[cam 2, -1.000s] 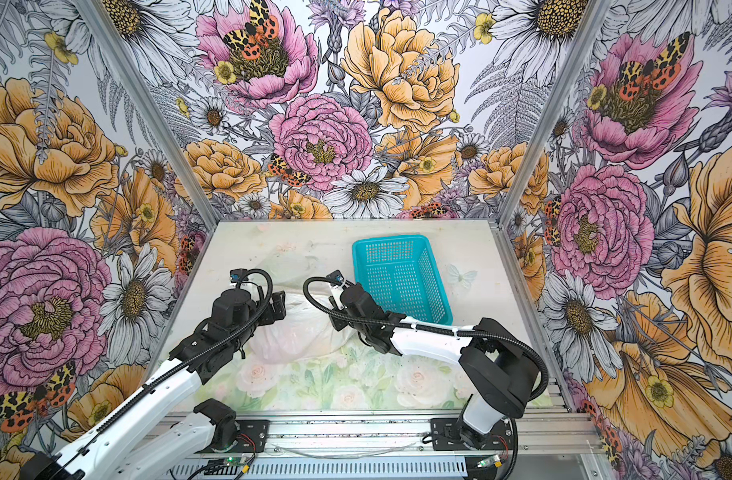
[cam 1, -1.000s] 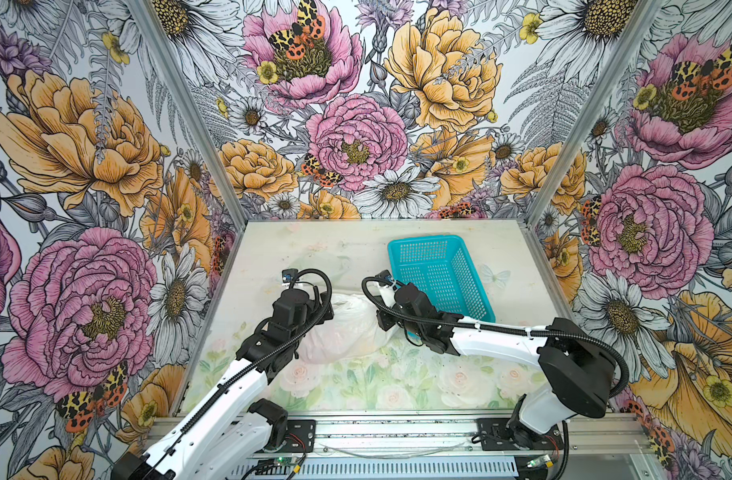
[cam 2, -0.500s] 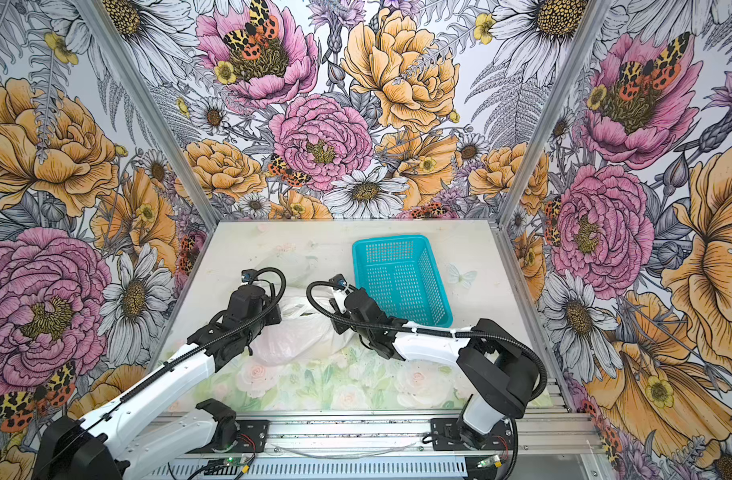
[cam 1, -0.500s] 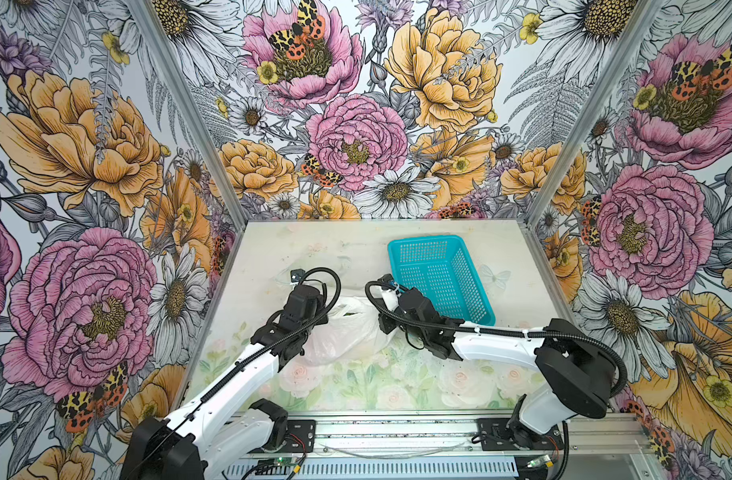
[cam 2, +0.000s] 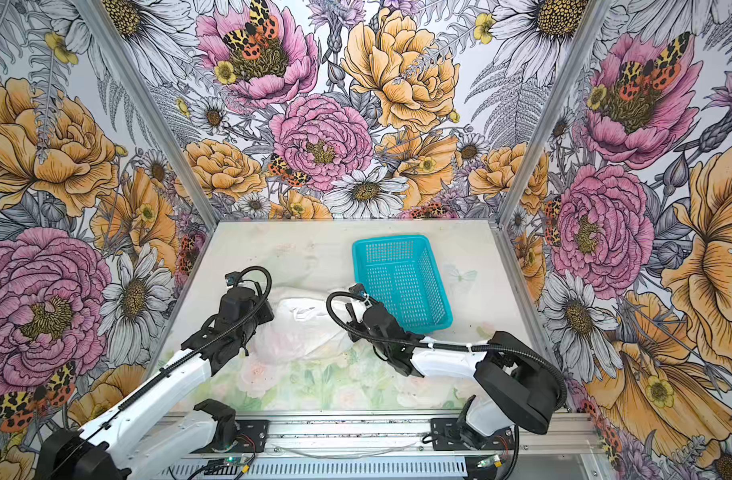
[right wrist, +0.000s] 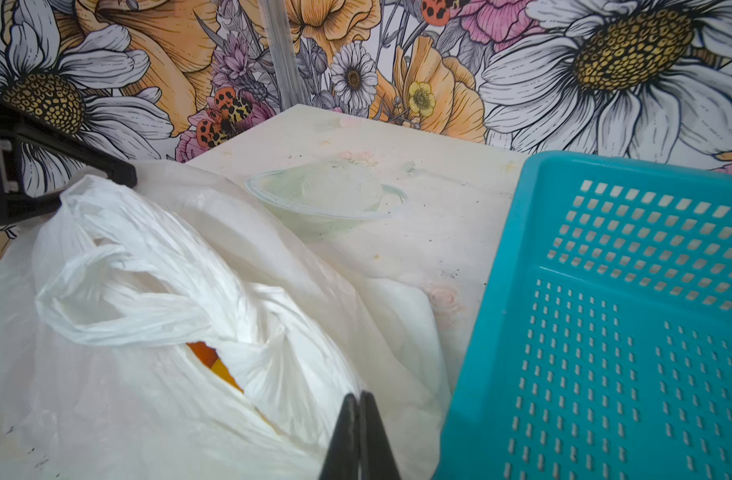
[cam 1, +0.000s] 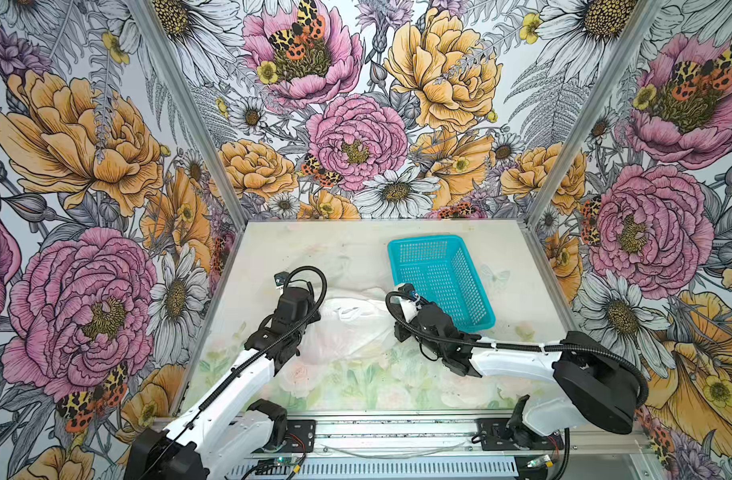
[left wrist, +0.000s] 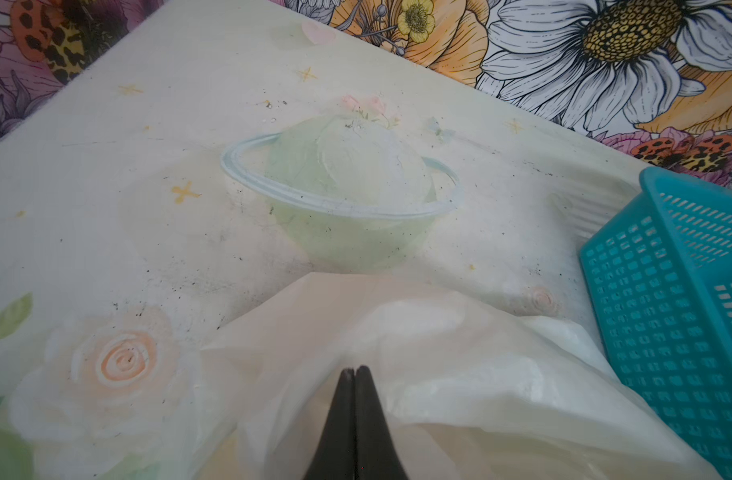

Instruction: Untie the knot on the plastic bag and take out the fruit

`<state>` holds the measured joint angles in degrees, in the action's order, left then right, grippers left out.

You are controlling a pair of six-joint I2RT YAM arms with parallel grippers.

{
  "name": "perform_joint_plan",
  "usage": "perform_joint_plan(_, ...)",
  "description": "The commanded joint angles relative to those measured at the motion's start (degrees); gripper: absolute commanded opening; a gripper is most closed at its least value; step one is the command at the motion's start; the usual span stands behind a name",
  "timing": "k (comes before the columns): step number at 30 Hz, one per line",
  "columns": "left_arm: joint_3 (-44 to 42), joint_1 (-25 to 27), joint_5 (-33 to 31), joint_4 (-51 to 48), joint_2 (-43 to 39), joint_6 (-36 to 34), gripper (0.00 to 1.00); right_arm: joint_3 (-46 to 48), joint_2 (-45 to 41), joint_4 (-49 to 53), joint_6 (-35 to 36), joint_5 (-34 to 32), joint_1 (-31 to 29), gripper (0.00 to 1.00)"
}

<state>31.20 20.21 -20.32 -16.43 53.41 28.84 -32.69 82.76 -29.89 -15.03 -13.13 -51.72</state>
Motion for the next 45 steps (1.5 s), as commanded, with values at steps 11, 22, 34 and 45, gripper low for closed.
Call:
perform_joint_plan(11, -5.22, -4.8, 3.0, 1.57, -9.26, 4.12, 0.0, 6.78, -6.14, -8.01, -2.81, -6.52, 0.66, 0.0)
perform_joint_plan(22, -6.77, -6.49, 4.31, 0.96, -13.98, 4.5, 0.0, 12.74, -8.03, -15.54, -7.1, -10.25, 1.51, 0.02)
perform_joint_plan(34, -5.86, -6.58, 8.8, 3.21, -12.83, 1.2, 0.0, 13.26, -11.88, -14.88, -4.85, -4.89, 1.61, 0.21)
perform_joint_plan(45, -1.43, 5.88, 4.1, 2.98, -11.59, -6.12, 0.81, 1.63, -9.11, 3.07, 0.48, -3.22, 1.71, 0.63)
